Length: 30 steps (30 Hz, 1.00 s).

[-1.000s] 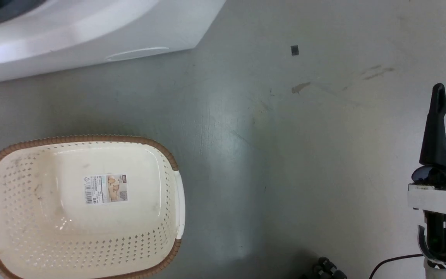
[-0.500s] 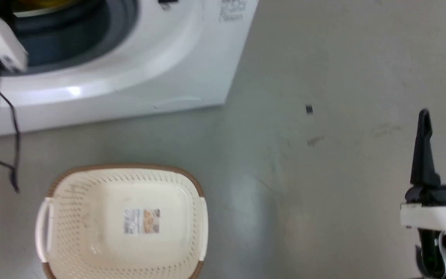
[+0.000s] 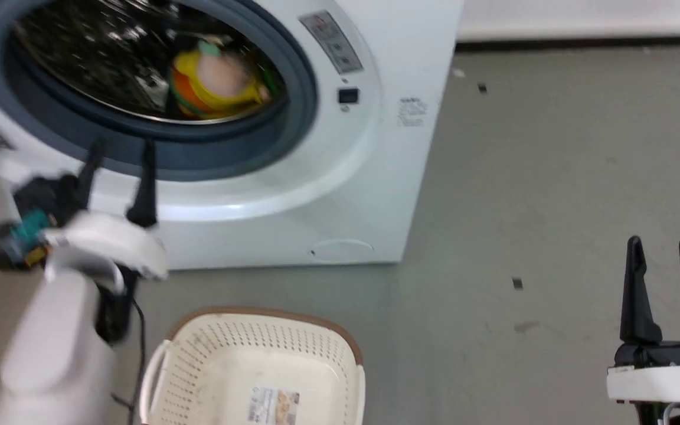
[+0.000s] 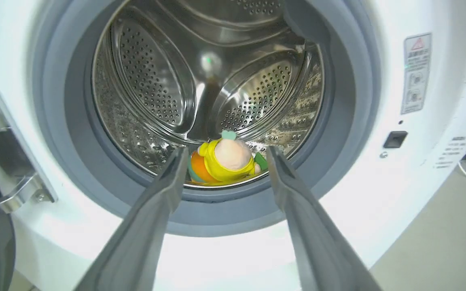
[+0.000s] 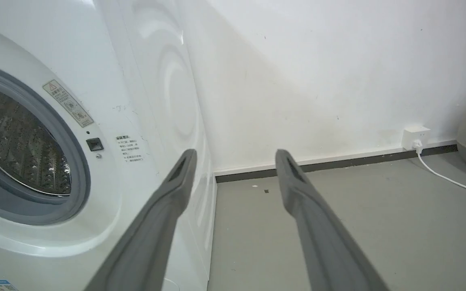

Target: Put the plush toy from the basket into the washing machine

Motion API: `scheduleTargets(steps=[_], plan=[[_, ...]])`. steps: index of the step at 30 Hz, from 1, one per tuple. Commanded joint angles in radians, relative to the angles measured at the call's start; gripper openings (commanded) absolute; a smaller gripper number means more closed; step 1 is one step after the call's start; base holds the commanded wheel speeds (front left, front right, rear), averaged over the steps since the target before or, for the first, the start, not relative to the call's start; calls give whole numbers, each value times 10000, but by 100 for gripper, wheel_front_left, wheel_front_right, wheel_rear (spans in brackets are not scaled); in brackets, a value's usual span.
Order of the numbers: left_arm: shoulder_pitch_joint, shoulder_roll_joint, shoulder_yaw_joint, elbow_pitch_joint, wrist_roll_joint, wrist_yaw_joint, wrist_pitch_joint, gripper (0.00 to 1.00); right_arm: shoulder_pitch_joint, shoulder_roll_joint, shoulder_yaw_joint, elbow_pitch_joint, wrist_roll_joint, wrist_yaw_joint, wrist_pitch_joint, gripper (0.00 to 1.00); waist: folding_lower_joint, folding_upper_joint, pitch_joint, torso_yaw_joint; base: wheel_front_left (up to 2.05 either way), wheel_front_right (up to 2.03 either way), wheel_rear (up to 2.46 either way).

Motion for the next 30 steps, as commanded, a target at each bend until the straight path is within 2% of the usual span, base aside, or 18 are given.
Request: scheduleTargets(steps=[1, 6, 12, 19, 25, 30], plan=[[632, -187, 94, -579, 178, 145, -49, 100, 172, -4, 7, -9, 7, -7, -42, 100, 2, 0, -683, 542, 0, 0, 0], [2871, -825, 532, -2674, 667, 558, -51, 100, 504, -4, 147, 22, 58, -7, -42, 100, 2, 0, -1164, 706, 0, 0, 0], [4922, -1546, 818, -4316, 1341, 875, -52, 100, 854, -4, 319, 71, 169, -7, -42, 100, 2, 0, -1592, 784, 0, 0, 0], [6200, -2193, 980, -5051, 2074, 867, -52, 100, 1152, -4, 426, 105, 275, -7, -42, 100, 2, 0, -1814, 898, 0, 0, 0], [6784, -2456, 1181, -5389, 2715, 841, -52, 100, 1271, -4, 466, 111, 336, -7, -42, 100, 2, 0, -1928, 904, 0, 0, 0], [6929, -2668, 1321, -5384, 2860, 629, -52, 100, 1289, -4, 512, 126, 339, -7, -42, 100, 2, 0, -1898, 925, 0, 0, 0]])
